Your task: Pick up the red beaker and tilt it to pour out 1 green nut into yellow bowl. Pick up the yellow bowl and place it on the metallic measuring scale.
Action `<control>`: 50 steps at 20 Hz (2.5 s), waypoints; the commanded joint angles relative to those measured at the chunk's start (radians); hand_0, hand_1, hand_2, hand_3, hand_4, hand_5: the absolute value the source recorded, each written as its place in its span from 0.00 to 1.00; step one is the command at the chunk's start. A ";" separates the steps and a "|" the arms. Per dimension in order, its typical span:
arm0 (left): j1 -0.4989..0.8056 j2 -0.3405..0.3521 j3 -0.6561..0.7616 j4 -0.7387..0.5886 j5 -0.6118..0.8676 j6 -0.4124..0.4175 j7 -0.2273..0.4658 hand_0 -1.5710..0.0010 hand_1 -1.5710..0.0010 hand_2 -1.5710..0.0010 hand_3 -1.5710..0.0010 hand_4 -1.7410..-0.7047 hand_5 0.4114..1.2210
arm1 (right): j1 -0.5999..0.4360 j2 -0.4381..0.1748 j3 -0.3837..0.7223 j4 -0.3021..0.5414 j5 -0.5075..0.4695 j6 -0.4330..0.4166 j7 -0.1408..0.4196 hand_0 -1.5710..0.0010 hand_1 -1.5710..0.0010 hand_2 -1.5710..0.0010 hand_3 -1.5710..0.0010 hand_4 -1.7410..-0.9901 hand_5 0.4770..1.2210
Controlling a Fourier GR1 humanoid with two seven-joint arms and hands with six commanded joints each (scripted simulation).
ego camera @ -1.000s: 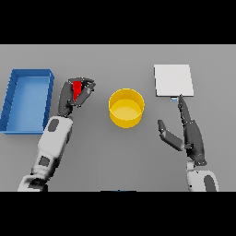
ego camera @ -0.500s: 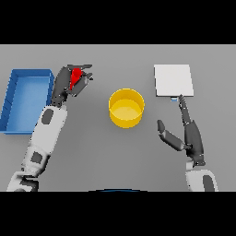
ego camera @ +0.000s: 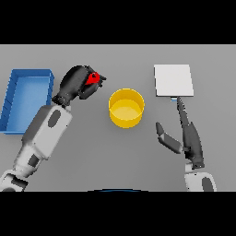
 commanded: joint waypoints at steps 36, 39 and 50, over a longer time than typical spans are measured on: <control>-0.604 -0.023 -0.806 0.337 -0.832 -0.408 -0.036 0.00 0.00 0.00 0.00 0.01 1.00 | -0.027 0.017 -0.001 0.038 -0.005 -0.002 -0.024 1.00 1.00 1.00 1.00 0.90 0.26; -0.631 -0.061 -0.848 0.379 -0.874 -0.422 -0.044 0.00 0.00 0.00 0.00 0.01 1.00 | -0.020 0.009 -0.003 0.028 -0.008 0.002 -0.032 1.00 1.00 1.00 1.00 0.92 0.27; -0.850 0.016 -0.643 0.518 -0.783 -0.380 -0.092 0.00 0.00 0.00 0.35 0.01 1.00 | -0.035 0.011 0.006 0.036 0.023 -0.014 -0.010 1.00 1.00 1.00 1.00 0.95 0.27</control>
